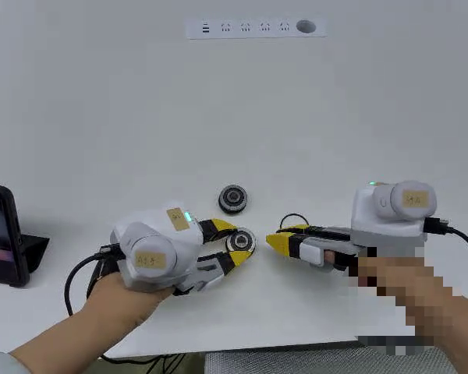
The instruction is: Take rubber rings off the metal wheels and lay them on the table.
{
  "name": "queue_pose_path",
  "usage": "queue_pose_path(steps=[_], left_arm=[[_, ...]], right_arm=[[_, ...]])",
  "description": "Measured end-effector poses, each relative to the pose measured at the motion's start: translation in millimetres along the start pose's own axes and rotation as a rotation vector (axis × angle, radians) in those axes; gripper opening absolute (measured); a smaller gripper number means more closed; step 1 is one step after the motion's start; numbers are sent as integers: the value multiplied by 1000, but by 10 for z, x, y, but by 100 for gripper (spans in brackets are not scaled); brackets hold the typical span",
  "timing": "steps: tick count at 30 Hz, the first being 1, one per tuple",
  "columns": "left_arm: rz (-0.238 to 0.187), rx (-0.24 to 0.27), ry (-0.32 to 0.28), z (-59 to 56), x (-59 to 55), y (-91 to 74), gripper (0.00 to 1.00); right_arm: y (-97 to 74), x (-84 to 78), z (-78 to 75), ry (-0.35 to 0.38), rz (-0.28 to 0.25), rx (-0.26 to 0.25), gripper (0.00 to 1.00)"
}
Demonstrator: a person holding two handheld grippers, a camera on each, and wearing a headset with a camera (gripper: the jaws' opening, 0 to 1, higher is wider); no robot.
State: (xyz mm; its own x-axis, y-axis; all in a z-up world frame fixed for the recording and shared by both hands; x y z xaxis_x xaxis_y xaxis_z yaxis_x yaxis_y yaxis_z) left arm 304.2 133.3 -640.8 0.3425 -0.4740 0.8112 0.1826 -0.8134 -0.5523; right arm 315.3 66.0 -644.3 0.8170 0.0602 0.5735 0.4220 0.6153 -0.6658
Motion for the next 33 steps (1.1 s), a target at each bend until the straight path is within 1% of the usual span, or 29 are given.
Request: queue_pose_path(steps=[1, 3, 10, 12, 13, 19, 22, 33], left_arm=[[-6, -1, 1, 1, 11, 2, 21], [-5, -2, -2, 6, 7, 10, 20], [9, -4, 22, 16, 11, 17, 16], [20, -11, 31, 11, 1, 18, 14], [19, -11, 42, 8, 3, 18, 14], [24, -12, 48, 6, 1, 12, 14], [25, -8, 53, 10, -2, 18, 14], [21, -5, 49, 18, -5, 18, 13]], right_arm=[[1, -3, 4, 2, 0, 1, 16], [6, -10, 18, 11, 2, 9, 16], [33, -21, 65, 19, 7, 24, 16], [42, -21, 73, 19, 8, 26, 16], [46, -19, 78, 20, 9, 27, 16], [78, -13, 110, 32, 14, 44, 16], [123, -26, 121, 42, 22, 53, 16], [237, -11, 160, 103, 37, 93, 19]])
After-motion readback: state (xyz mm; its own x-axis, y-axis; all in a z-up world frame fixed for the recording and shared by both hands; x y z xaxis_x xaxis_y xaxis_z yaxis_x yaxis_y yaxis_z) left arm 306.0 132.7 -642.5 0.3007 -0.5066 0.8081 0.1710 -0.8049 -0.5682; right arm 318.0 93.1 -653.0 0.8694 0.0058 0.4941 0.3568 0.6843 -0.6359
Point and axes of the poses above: the centre of the closed fingertips' face, and the gripper's own axes: y roughly forward along the fingers, z roughly to its left, x roughly out of its top, the point moved 2 cm from there along -y, roughly backward along the fingers, and after that the axes turned 11 degrees about -x, right-handed, at the moved point
